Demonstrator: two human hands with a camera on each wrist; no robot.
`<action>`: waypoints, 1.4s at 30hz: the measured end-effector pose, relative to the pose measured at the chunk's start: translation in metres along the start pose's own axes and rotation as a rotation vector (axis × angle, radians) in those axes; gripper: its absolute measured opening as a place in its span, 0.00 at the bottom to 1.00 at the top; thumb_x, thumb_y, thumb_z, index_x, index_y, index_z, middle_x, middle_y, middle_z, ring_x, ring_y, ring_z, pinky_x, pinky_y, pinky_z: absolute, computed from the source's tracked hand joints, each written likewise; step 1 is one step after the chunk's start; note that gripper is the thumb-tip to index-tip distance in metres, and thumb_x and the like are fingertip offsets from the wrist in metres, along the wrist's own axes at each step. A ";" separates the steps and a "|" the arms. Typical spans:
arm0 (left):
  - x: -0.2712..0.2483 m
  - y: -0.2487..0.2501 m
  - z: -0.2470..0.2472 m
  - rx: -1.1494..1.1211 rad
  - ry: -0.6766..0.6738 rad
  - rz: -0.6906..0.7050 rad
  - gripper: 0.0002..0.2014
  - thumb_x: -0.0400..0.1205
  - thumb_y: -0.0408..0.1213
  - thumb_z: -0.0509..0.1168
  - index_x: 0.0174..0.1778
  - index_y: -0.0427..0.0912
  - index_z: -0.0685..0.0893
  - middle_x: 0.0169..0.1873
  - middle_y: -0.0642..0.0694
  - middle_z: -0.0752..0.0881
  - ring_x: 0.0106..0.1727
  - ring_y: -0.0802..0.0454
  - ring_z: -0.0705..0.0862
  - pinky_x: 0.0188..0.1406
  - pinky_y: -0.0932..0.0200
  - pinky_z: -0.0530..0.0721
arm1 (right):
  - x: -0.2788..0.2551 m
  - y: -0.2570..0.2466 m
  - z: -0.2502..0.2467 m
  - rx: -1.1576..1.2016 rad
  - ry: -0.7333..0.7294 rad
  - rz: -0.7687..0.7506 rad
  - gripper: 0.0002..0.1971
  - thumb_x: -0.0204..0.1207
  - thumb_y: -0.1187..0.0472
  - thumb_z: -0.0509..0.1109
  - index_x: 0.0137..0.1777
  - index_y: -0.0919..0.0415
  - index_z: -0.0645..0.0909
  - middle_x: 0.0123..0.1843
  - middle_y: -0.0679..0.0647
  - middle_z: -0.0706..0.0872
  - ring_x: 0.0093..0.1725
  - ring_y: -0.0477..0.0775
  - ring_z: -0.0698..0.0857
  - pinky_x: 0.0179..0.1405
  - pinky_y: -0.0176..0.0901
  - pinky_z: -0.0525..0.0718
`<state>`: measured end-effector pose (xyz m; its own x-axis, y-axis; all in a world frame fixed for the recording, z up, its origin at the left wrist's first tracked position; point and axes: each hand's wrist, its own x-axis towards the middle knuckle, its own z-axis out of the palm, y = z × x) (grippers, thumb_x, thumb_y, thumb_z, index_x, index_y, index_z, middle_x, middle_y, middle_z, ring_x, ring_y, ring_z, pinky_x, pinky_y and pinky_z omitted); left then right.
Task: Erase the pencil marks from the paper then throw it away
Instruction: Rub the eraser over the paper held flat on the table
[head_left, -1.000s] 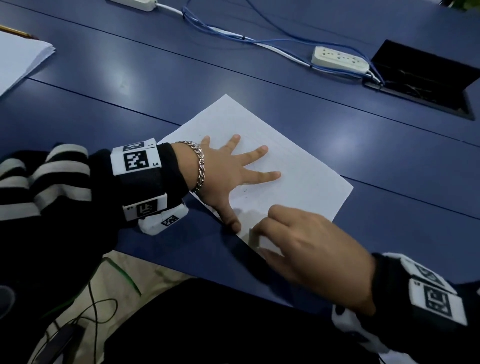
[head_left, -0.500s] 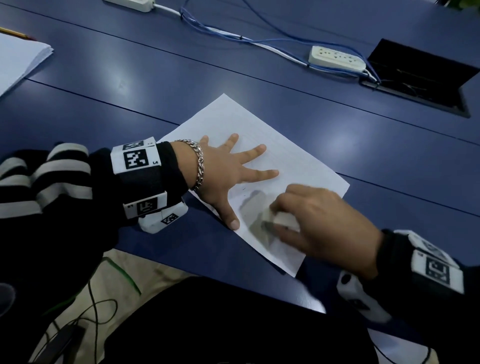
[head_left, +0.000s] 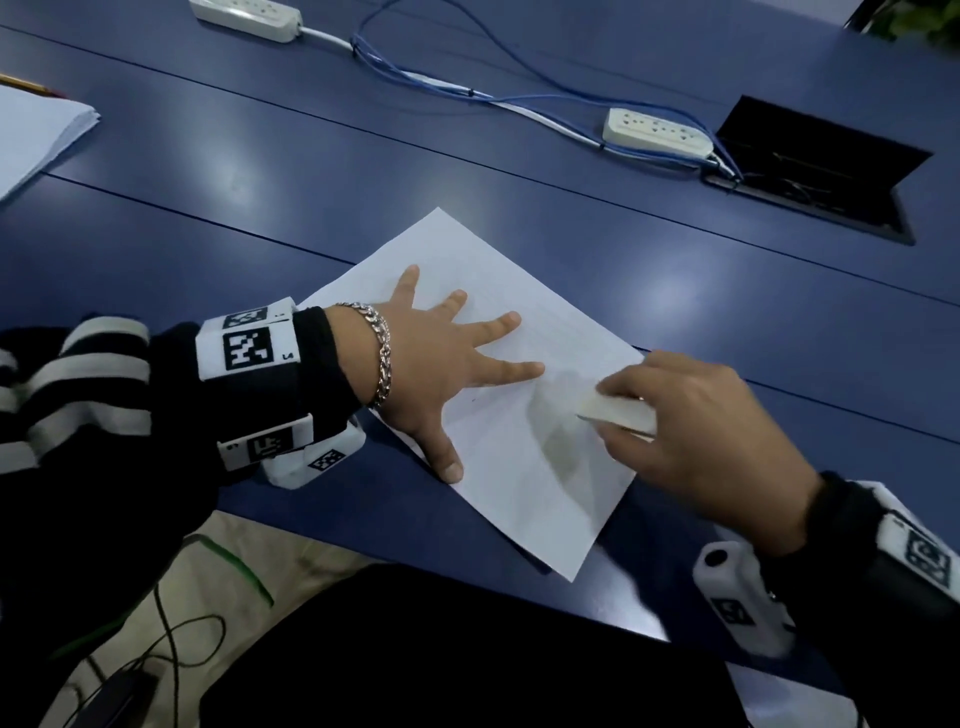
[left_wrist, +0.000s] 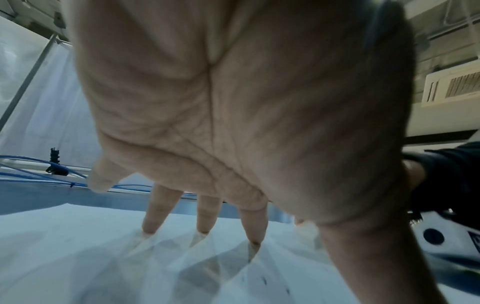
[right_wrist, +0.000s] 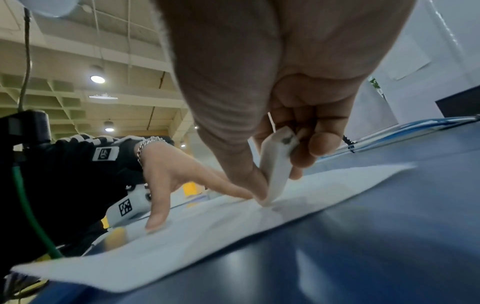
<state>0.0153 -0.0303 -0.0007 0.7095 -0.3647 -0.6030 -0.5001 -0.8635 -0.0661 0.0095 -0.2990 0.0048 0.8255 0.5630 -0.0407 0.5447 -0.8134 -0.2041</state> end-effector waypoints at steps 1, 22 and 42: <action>-0.002 0.001 -0.001 0.002 0.029 0.012 0.62 0.64 0.85 0.66 0.84 0.79 0.30 0.90 0.56 0.31 0.92 0.32 0.44 0.80 0.14 0.39 | -0.004 0.003 0.002 -0.011 -0.029 0.026 0.15 0.75 0.45 0.73 0.58 0.50 0.87 0.46 0.43 0.84 0.47 0.53 0.85 0.46 0.50 0.84; 0.012 0.015 0.007 -0.057 0.042 0.032 0.74 0.56 0.85 0.72 0.83 0.73 0.24 0.87 0.58 0.23 0.90 0.28 0.36 0.78 0.10 0.44 | -0.016 -0.036 0.014 0.077 -0.198 -0.307 0.15 0.80 0.44 0.64 0.55 0.52 0.83 0.46 0.47 0.80 0.43 0.54 0.83 0.41 0.51 0.84; 0.013 0.013 0.007 -0.037 0.029 0.005 0.79 0.53 0.87 0.70 0.87 0.63 0.24 0.87 0.62 0.25 0.91 0.33 0.37 0.82 0.15 0.40 | 0.008 -0.015 0.003 -0.064 -0.036 -0.198 0.17 0.80 0.42 0.63 0.53 0.54 0.85 0.45 0.49 0.82 0.43 0.58 0.84 0.39 0.52 0.84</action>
<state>0.0143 -0.0441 -0.0147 0.7214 -0.3786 -0.5799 -0.4854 -0.8737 -0.0335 0.0077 -0.2818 0.0045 0.6960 0.7169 -0.0407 0.7053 -0.6931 -0.1488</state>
